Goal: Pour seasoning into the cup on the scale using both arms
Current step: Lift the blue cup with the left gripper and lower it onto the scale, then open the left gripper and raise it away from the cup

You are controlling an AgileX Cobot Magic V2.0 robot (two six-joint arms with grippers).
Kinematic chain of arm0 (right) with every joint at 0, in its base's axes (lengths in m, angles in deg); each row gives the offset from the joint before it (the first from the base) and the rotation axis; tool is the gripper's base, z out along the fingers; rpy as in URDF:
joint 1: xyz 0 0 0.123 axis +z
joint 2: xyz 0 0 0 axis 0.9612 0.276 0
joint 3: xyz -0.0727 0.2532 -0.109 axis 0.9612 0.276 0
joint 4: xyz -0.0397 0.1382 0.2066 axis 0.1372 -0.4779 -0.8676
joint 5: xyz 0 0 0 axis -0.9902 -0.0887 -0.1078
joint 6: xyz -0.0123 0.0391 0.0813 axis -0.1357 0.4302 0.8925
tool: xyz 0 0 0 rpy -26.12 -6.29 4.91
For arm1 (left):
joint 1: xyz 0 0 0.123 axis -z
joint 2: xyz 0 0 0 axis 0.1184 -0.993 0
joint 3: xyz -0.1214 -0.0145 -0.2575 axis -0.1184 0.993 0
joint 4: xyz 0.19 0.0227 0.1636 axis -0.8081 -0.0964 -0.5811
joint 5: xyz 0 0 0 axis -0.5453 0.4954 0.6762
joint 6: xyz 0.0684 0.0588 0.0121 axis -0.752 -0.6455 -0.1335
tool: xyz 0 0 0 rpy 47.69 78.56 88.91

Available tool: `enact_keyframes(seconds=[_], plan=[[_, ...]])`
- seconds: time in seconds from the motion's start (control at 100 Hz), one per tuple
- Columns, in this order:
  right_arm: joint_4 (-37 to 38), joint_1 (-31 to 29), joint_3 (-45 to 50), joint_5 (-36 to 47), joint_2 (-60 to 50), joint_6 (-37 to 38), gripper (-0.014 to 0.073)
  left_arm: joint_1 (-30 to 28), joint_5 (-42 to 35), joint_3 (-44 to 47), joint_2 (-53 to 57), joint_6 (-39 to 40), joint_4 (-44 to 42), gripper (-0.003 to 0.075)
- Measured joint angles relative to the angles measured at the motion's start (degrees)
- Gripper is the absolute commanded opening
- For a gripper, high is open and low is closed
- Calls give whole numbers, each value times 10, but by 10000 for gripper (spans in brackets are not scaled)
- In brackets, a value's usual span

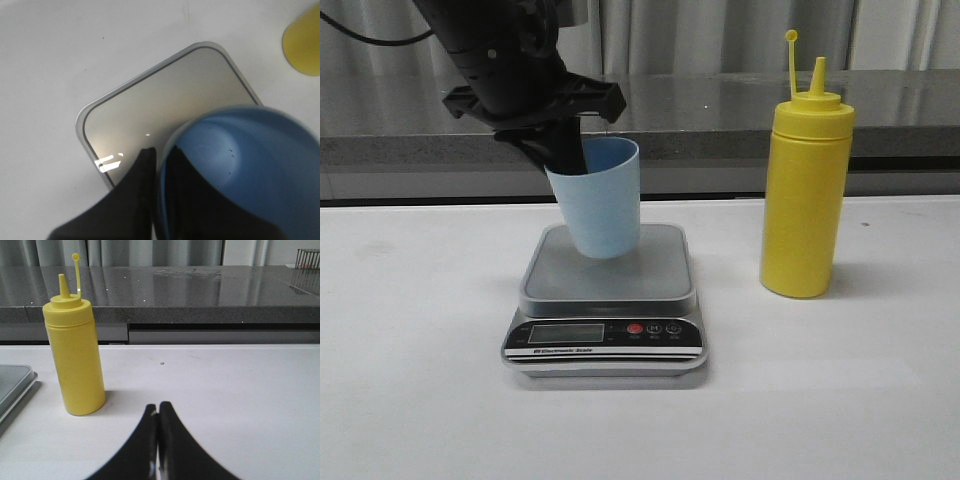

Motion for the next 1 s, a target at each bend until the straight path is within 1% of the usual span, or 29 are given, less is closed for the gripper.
enact_keyframes(seconds=[0.12,0.17,0.22,0.32,0.37,0.44,0.66,0.87,0.94,1.0], plan=[[0,0,0,0,0,0,-68,0,3,0,-10,0,0,-14],[0,0,0,0,0,0,-68,0,3,0,-11,0,0,13],[0,0,0,0,0,0,-68,0,4,-1,-11,0,0,65],[0,0,0,0,0,0,-68,0,4,-2,-11,-1,3,207],[0,0,0,0,0,0,-68,0,4,-2,-11,-1,6,261],[0,0,0,0,0,0,-68,0,4,-3,-11,-1,11,304],[0,0,0,0,0,0,-68,0,4,-3,0,-1,25,302],[0,0,0,0,0,0,-68,0,0,0,61,-1,27,301],[0,0,0,0,0,0,-68,0,-10,10,87,-1,27,273],[0,0,0,0,0,0,-68,0,-25,26,113,3,27,209]])
